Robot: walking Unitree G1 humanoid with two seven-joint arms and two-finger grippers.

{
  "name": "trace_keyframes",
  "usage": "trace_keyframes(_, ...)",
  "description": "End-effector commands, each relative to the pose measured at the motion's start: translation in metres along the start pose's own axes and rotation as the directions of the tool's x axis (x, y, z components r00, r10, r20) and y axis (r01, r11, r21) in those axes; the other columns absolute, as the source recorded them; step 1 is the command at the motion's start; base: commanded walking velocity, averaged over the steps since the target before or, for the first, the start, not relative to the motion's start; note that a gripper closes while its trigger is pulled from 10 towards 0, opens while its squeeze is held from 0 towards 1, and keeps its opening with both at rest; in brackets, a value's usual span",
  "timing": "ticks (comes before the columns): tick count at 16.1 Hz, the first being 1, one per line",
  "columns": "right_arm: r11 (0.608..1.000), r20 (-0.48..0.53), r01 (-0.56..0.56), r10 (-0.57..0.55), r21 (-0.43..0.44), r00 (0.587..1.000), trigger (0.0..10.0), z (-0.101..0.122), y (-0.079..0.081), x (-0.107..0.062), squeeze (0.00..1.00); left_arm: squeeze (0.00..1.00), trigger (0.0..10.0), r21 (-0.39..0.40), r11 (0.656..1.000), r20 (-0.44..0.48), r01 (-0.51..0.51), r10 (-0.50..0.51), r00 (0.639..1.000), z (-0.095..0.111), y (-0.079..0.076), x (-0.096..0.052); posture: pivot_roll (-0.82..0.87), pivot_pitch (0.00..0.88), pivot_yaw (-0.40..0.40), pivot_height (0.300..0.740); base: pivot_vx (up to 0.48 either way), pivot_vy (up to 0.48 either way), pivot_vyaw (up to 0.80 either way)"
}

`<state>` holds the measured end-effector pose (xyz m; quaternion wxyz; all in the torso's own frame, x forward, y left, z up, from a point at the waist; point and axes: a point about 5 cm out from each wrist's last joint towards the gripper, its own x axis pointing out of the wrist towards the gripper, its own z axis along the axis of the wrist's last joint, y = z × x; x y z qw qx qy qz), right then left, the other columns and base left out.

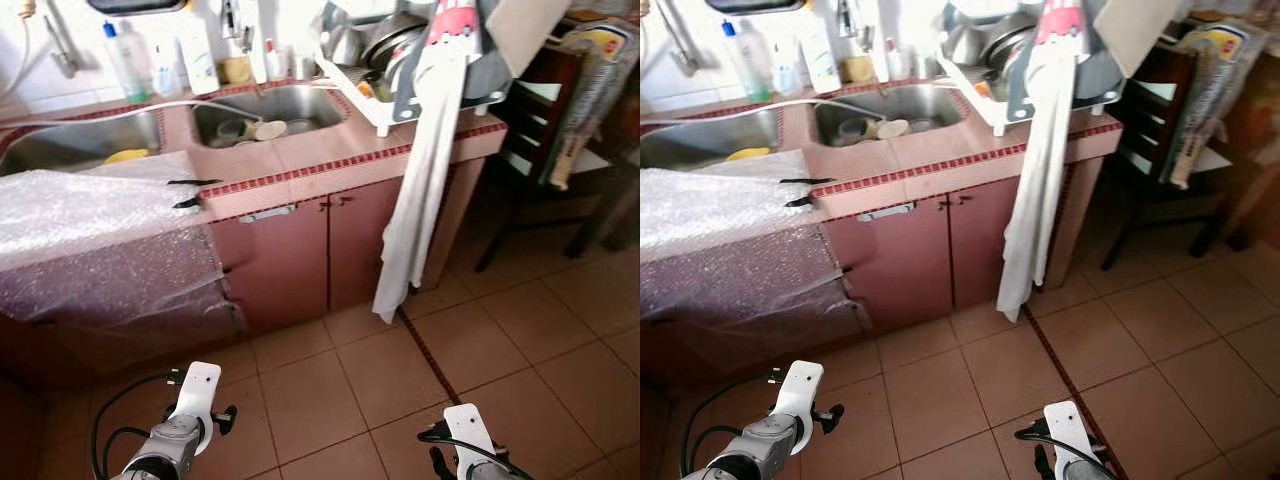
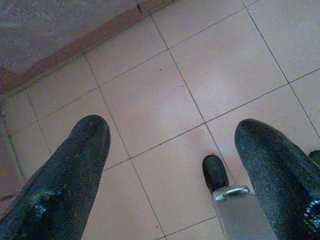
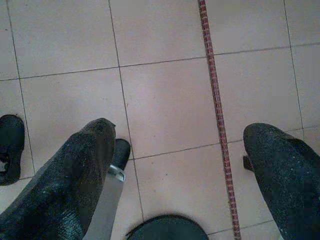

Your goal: Kitchen organization

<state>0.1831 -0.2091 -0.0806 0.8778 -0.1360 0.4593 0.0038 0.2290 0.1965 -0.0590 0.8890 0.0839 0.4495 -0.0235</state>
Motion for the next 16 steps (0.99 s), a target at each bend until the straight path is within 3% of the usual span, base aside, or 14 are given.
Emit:
trace_keyframes(1,1.0,0.002,0.0,0.0,0.015,1.0,10.0,0.001,0.0,0.0,0.0,0.0,10.0,-0.002,1.0,-0.008,-0.006,0.006,1.0,0.0,0.003,0.0,-0.02,0.0,0.056,0.74,0.0,0.0,0.0)
trace_keyframes(12,0.998,-0.01,0.004,-0.004,0.055,1.0,10.0,-0.002,0.002,0.0,0.0,0.0,10.0,-0.018,1.0,-0.046,0.004,-0.005,0.999,-0.009,0.005,-0.001,-0.02,0.0,0.064,0.74,0.0,0.0,0.0)
trace_keyframes(14,0.997,-0.026,0.001,0.001,0.081,1.0,10.0,-0.003,0.002,0.0,0.0,0.0,10.0,-0.017,1.0,-0.048,0.005,-0.006,0.999,-0.01,0.005,-0.001,-0.02,0.0,0.065,0.74,0.0,0.0,-0.75)
trace_keyframes(16,0.999,-0.016,0.003,-0.002,0.054,1.0,10.0,-0.002,0.002,0.0,0.0,0.0,10.0,-0.031,0.999,-0.06,0.015,-0.017,0.998,-0.011,0.004,-0.001,-0.02,0.0,0.065,0.74,0.0,0.0,-0.6)
